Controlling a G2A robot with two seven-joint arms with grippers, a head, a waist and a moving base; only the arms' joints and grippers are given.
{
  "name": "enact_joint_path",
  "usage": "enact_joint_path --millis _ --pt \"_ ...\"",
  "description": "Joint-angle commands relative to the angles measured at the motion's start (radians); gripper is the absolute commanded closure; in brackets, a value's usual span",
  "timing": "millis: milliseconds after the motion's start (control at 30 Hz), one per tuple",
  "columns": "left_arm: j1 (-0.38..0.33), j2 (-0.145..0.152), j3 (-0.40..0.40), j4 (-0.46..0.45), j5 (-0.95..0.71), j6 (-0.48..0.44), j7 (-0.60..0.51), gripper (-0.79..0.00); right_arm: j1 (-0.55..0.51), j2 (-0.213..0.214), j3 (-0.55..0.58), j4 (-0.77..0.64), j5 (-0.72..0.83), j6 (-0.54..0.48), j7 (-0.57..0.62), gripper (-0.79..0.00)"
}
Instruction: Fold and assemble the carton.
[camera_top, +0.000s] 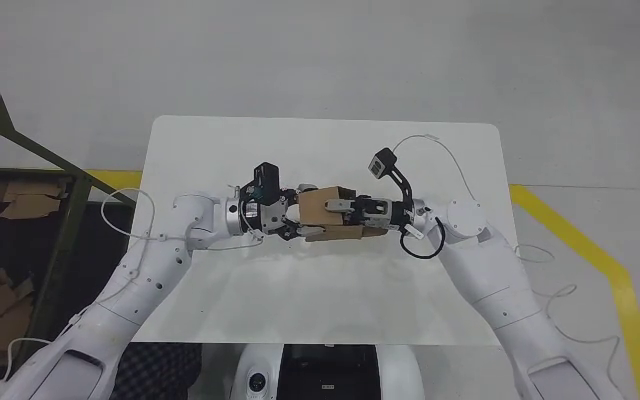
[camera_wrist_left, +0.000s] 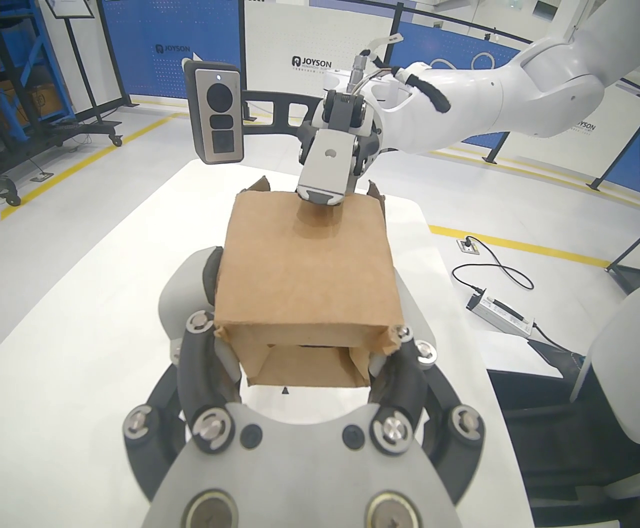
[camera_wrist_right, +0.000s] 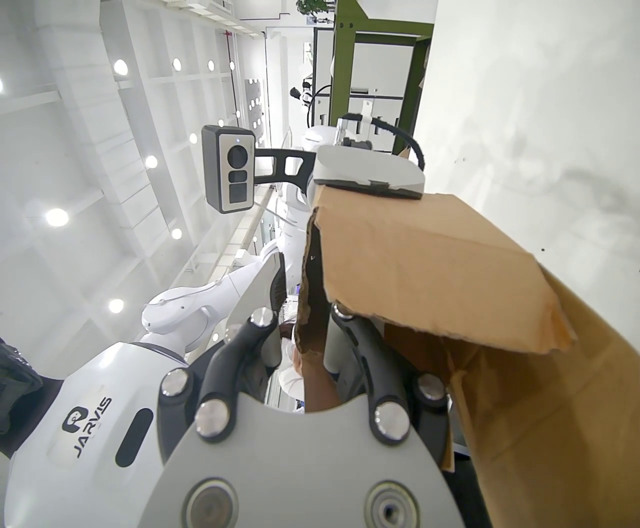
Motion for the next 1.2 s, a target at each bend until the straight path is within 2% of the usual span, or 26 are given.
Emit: enact_joint_path --millis 0,233,567,833,1000,1167 --pt "0.003 0.000 -0.005 0.000 0.004 0.000 0.008 -0.523 -0.004 0.003 0.009 -0.002 -0.001 -0.001 -0.002 -0.145" --pt "0.015 0.002 -0.025 0.004 0.027 0.000 0.029 -0.554 -0.027 0.019 0.060 -0.029 -0.027 0.006 -0.008 -0.129" --pt "0.039 0.002 -0.060 0.022 0.083 0.026 0.104 -0.493 -0.099 0.051 0.159 -0.119 -0.064 0.020 -0.017 -0.129" --pt "0.042 -0.001 -0.072 0.051 0.167 0.078 0.167 -0.554 -0.221 0.074 0.215 -0.257 -0.118 0.023 -0.040 -0.145" --pt "0.037 -0.006 -0.071 0.064 0.177 0.078 0.203 -0.548 -0.260 0.081 0.204 -0.308 -0.179 0.057 -0.064 -0.142" --pt "0.038 -0.008 -0.071 0.059 0.180 0.067 0.224 -0.551 -0.220 0.074 0.167 -0.283 -0.180 0.084 -0.099 -0.139"
